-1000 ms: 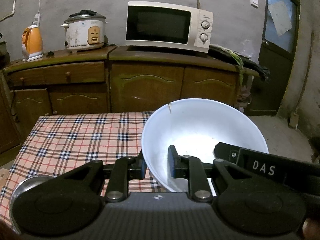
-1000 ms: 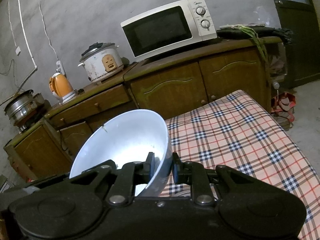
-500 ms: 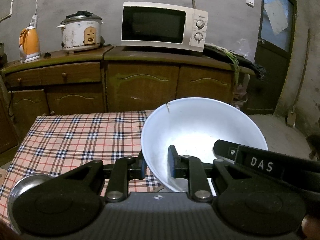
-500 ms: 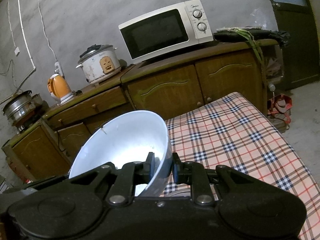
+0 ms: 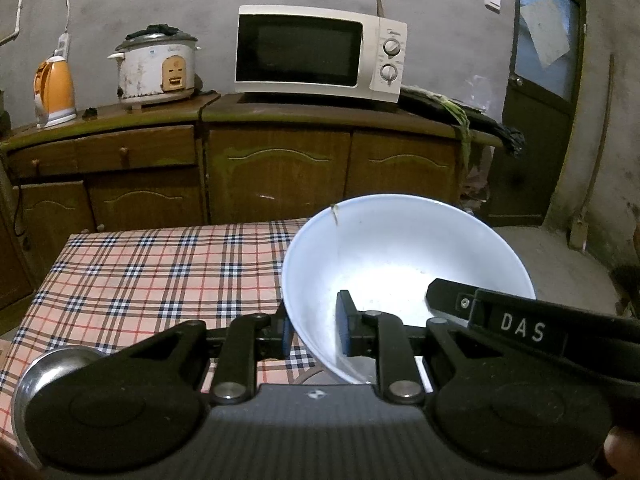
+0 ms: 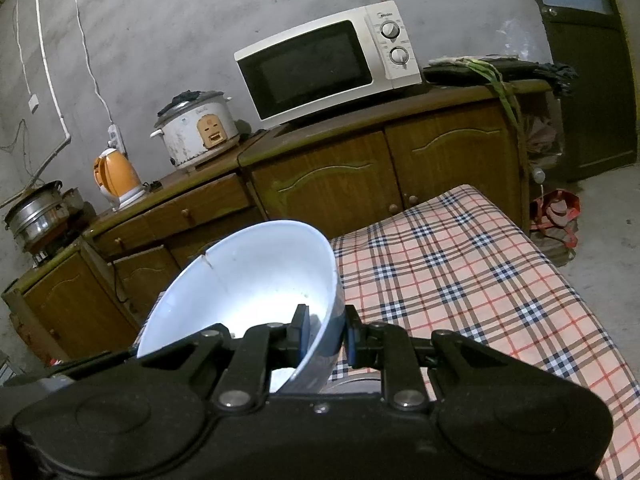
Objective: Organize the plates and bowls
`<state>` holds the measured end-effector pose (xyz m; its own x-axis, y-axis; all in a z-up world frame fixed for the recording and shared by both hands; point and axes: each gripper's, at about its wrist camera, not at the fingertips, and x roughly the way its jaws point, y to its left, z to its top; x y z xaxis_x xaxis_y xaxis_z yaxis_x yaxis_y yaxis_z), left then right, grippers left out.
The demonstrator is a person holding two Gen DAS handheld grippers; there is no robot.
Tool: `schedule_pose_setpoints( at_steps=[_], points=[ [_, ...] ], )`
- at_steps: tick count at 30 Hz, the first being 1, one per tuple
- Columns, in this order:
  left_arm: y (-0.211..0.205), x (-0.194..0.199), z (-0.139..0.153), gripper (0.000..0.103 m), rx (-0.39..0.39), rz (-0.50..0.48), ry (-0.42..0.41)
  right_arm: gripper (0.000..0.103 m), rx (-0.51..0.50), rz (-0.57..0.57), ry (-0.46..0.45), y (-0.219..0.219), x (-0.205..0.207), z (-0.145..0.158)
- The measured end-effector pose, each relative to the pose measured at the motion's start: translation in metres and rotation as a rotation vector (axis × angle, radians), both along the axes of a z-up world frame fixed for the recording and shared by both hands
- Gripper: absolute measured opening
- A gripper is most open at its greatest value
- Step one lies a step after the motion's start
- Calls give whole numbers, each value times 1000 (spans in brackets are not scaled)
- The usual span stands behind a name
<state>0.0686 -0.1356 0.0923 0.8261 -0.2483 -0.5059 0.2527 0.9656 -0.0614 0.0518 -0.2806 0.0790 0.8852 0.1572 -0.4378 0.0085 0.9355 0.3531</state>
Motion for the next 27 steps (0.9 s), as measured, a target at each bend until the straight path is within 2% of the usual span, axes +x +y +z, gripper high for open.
schedule_pose_setpoints(
  at_steps=[27],
  points=[
    [-1,-6,-6,21,-13,-16,9,24,-14,-9,-4,-4,-11,-6]
  ],
)
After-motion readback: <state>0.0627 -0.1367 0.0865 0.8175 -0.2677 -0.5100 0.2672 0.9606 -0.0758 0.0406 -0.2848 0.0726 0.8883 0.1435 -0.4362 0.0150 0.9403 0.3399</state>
